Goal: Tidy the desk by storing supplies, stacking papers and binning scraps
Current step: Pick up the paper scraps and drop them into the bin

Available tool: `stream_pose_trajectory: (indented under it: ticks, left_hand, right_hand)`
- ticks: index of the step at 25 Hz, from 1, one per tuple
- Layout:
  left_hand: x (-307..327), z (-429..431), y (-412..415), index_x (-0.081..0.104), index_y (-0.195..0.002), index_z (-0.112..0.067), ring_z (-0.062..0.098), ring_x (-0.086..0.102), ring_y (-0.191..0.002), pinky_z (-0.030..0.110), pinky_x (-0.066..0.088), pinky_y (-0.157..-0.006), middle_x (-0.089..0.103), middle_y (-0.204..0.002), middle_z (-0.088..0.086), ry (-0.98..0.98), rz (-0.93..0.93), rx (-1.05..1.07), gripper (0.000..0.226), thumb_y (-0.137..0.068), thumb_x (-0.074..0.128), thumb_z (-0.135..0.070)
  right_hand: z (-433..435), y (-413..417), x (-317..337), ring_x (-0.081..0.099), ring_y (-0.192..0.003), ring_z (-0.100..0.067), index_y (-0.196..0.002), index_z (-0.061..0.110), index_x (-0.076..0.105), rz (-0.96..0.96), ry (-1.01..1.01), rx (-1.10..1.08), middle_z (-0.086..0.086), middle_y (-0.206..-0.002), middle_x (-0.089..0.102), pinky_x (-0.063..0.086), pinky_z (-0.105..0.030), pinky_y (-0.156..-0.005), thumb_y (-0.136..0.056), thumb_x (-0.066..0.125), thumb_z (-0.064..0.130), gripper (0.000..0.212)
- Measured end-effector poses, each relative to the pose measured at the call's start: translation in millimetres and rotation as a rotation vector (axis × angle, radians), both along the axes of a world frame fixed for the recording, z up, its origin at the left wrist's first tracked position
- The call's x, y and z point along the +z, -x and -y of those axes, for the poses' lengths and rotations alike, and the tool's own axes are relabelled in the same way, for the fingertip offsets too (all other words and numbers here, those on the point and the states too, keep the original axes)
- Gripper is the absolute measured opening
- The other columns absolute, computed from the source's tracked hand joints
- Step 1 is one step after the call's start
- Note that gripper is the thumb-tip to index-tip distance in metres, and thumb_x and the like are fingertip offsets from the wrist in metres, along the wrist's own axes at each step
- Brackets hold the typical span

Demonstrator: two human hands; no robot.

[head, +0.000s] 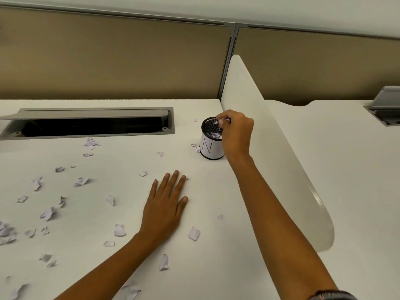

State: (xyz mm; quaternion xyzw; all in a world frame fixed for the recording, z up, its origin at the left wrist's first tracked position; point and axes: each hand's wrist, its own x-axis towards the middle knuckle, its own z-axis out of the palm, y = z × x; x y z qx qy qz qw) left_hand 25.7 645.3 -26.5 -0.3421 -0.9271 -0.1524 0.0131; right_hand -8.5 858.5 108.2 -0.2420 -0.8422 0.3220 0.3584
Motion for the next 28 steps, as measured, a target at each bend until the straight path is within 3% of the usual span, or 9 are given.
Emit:
stream_pose_trajectory:
  ticks: [2, 5, 9, 12, 16, 19, 22, 25, 28]
  left_hand:
    - [-1, 0, 0, 0.012, -0.150, -0.027, 0.014, 0.003, -0.146, 0.036, 0.002, -0.117, 0.009, -0.158, -0.007, 0.000, -0.001, 0.000, 0.058, -0.096, 0.012, -0.048]
    - [-1, 2, 2, 0.015, -0.149, -0.028, 0.012, 0.004, -0.145, 0.035, 0.001, -0.117, 0.011, -0.157, -0.008, -0.043, 0.043, -0.025, 0.058, -0.095, 0.010, -0.048]
    - [10, 4, 5, 0.025, -0.146, -0.026, 0.007, 0.009, -0.144, 0.023, 0.001, -0.117, 0.018, -0.155, -0.011, -0.259, 0.266, -0.017, 0.053, -0.098, 0.018, -0.045]
    - [26, 21, -2, 0.044, -0.132, -0.022, 0.013, 0.040, -0.131, 0.019, 0.024, -0.107, 0.045, -0.140, -0.007, -0.449, 0.403, 0.057, 0.035, -0.099, 0.038, -0.029]
    - [37, 64, -18, 0.056, -0.117, -0.021, 0.009, 0.053, -0.113, 0.019, 0.035, -0.097, 0.056, -0.124, -0.007, -0.522, 0.377, 0.050, 0.031, -0.094, 0.039, -0.035]
    - [45, 109, -32, 0.061, -0.111, -0.020, 0.005, 0.056, -0.103, 0.019, 0.040, -0.092, 0.061, -0.117, -0.007, -0.525, 0.263, 0.076, 0.020, -0.095, 0.050, -0.025]
    - [56, 157, -45, 0.063, -0.108, -0.017, 0.015, 0.063, -0.093, 0.021, 0.044, -0.083, 0.066, -0.109, -0.001, -0.511, 0.173, 0.098, 0.019, -0.089, 0.059, -0.017]
    - [66, 205, -52, 0.063, -0.110, -0.018, 0.019, 0.061, -0.102, 0.036, 0.050, -0.089, 0.066, -0.113, 0.001, -0.465, 0.118, 0.118, 0.024, -0.087, 0.061, -0.024]
    - [66, 256, -50, 0.062, -0.115, -0.019, 0.023, 0.054, -0.118, 0.046, 0.043, -0.099, 0.060, -0.126, 0.002, -0.386, 0.103, 0.152, 0.033, -0.086, 0.057, -0.033]
  right_hand:
    - [-8, 11, -4, 0.063, -0.085, -0.024, -0.103, 0.002, 0.069, 0.173, -0.005, 0.010, -0.015, -0.095, 0.066, 0.055, -0.036, -0.079, -0.085, 0.050, -0.010, 0.029]
    - [-9, 14, -3, 0.061, -0.092, -0.025, -0.119, 0.004, 0.061, 0.275, -0.020, 0.025, -0.015, -0.105, 0.059, 0.053, -0.036, -0.086, -0.086, 0.051, -0.009, 0.037]
    - [-2, 3, 8, 0.066, -0.087, -0.023, -0.107, 0.001, 0.068, 0.154, -0.122, -0.049, -0.016, -0.103, 0.068, 0.048, -0.017, -0.076, -0.082, 0.058, -0.010, 0.029]
    - [10, -14, 12, 0.065, -0.073, -0.021, -0.086, 0.002, 0.072, -0.042, -0.210, -0.077, -0.013, -0.083, 0.071, 0.054, -0.025, -0.066, -0.081, 0.058, -0.009, 0.019]
    - [48, -58, 12, 0.066, -0.075, -0.020, -0.084, 0.004, 0.073, -0.112, -0.195, -0.045, -0.011, -0.083, 0.072, 0.052, -0.022, -0.071, -0.079, 0.064, -0.004, 0.013]
    - [91, -106, 4, 0.064, -0.073, -0.016, -0.081, 0.004, 0.072, -0.141, -0.163, -0.012, -0.009, -0.080, 0.071, 0.047, -0.015, -0.068, -0.078, 0.063, -0.007, 0.014]
    - [137, -154, -14, 0.062, -0.073, -0.010, -0.084, 0.006, 0.071, -0.102, -0.132, -0.021, -0.005, -0.083, 0.069, 0.047, -0.011, -0.070, -0.080, 0.063, -0.008, 0.017]
    - [184, -196, -39, 0.058, -0.078, -0.006, -0.091, 0.008, 0.072, -0.019, -0.094, -0.078, -0.002, -0.088, 0.066, 0.042, -0.002, -0.075, -0.081, 0.066, -0.005, 0.017]
    - [229, -230, -68, 0.060, -0.097, -0.012, -0.100, 0.013, 0.071, 0.104, -0.020, -0.100, 0.000, -0.104, 0.064, 0.049, -0.016, -0.087, -0.083, 0.066, 0.003, 0.020]
